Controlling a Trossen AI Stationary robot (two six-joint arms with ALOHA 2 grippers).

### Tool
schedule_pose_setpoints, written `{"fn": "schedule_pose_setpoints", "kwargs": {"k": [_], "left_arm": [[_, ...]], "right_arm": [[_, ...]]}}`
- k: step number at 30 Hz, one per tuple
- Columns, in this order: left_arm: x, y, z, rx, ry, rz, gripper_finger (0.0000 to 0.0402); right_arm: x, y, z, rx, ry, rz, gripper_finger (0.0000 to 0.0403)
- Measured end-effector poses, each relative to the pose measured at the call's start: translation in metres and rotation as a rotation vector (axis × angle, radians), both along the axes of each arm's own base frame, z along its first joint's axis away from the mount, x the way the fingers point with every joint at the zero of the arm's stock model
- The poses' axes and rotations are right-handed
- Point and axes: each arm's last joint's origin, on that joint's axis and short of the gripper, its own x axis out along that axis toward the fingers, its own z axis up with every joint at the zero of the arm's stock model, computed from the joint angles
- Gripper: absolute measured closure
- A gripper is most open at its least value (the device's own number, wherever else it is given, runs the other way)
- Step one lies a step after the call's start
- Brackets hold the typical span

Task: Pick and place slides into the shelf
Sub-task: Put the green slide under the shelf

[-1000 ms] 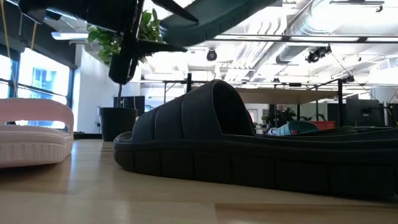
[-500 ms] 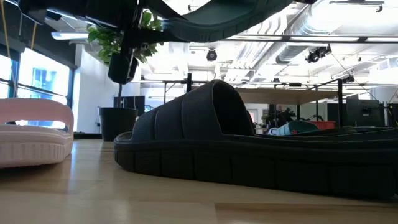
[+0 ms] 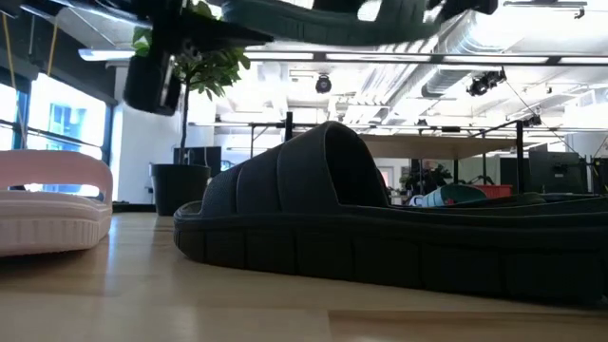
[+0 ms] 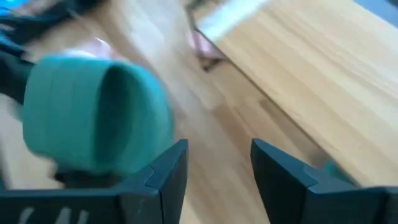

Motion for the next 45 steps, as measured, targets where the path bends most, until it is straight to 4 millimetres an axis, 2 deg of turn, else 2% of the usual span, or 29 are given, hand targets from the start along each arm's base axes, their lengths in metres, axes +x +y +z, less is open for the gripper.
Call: {"fn": "schedule_pose_setpoints", "kwargs": {"k": [3, 7, 12, 14, 20, 26, 29, 35, 45], "left_arm": [[0.005, -0.002, 0.008, -0.122, -0.054, 0.095, 0.0351], [0.023, -0.008, 0.020, -0.221, -0.058, 0.187, 0.0352], [0.054, -0.022, 0.020, -0.267, 0.060, 0.207, 0.0352], [0.068, -0.026, 0.021, -0.343, 0.072, 0.220, 0.0352], [0.107, -0.027, 0.024, -0.548, 0.015, 0.328, 0.0352], [0.139, -0.011, 0.027, -0.653, -0.010, 0.404, 0.0352], [0.154, -0.001, 0.018, -0.732, -0.003, 0.434, 0.0352], [0.178, 0.018, 0.000, -0.718, -0.052, 0.539, 0.0352], [0.213, 0.057, -0.027, -0.715, -0.097, 0.646, 0.0353]], "right_arm": [[-0.006, 0.001, -0.003, -0.021, 0.061, -0.031, 0.0237], [-0.013, 0.006, -0.007, -0.039, 0.130, -0.050, 0.0243], [-0.019, 0.018, -0.010, -0.068, 0.170, -0.053, 0.0247], [-0.023, 0.023, -0.011, -0.070, 0.195, -0.060, 0.0247], [-0.036, 0.039, -0.015, -0.031, 0.258, -0.084, 0.0248], [-0.043, 0.056, -0.017, 0.000, 0.256, -0.060, 0.0248], [-0.047, 0.066, -0.017, 0.012, 0.246, -0.032, 0.0248], [-0.051, 0.080, -0.017, -0.038, 0.205, -0.002, 0.0248], [-0.039, 0.110, -0.031, -0.134, 0.248, 0.079, 0.0248]]}}
